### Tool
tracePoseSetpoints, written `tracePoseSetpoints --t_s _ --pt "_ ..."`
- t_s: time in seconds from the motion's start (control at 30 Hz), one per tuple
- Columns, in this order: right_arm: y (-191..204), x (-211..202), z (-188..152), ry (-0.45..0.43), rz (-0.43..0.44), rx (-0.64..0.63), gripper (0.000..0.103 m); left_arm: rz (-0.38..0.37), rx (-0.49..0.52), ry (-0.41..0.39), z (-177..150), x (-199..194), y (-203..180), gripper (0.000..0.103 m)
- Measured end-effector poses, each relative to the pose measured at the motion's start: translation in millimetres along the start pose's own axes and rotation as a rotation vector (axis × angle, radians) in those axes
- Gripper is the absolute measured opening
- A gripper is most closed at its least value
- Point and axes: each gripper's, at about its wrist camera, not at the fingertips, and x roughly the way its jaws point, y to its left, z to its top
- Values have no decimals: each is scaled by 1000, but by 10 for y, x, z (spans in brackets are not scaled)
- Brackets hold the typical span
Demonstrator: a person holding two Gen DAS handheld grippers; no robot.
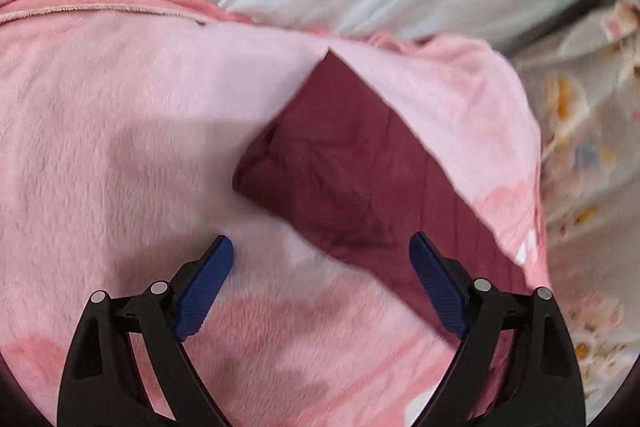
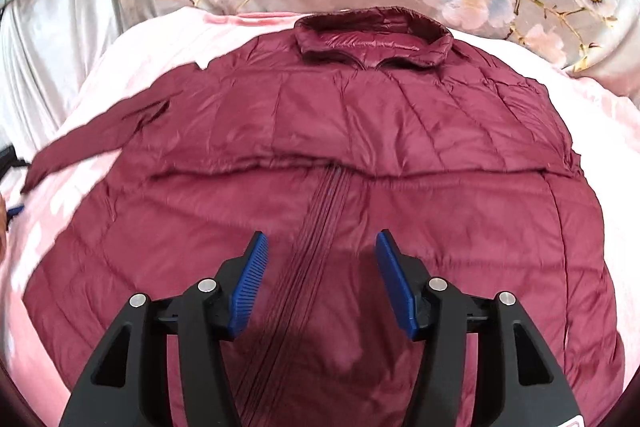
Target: Fold large clothes
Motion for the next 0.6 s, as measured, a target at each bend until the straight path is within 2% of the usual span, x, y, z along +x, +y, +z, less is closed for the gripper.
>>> tracePoseSetpoints --t_s 0.03,0.07,0.13,0.2,0.3,0.43,0.5,0.6 --pt "16 12 -36 4 -14 -6 58 -7 12 0 1 15 -37 67" --pt "24 25 -61 7 -23 -7 58 -23 38 25 30 78 -117 56" --pt "41 16 -94 0 -39 -8 60 -23 64 65 28 176 -248 24" --pt "44 1 -104 -10 -56 -8 63 -26 109 64 7 187 -416 9" --pt "34 10 -110 -11 -60 1 64 -46 244 -1 -149 -19 -916 8" --pt "-33 -1 -108 -14 -44 37 64 -163 438 -21 -572 -401 -1778 8" --pt "-82 -28 -103 -22 -31 60 64 -249 556 -8 -964 -606 -2320 8" --pt "-196 -115 -88 -42 -31 99 64 -351 710 39 -1616 -822 -2892 8"
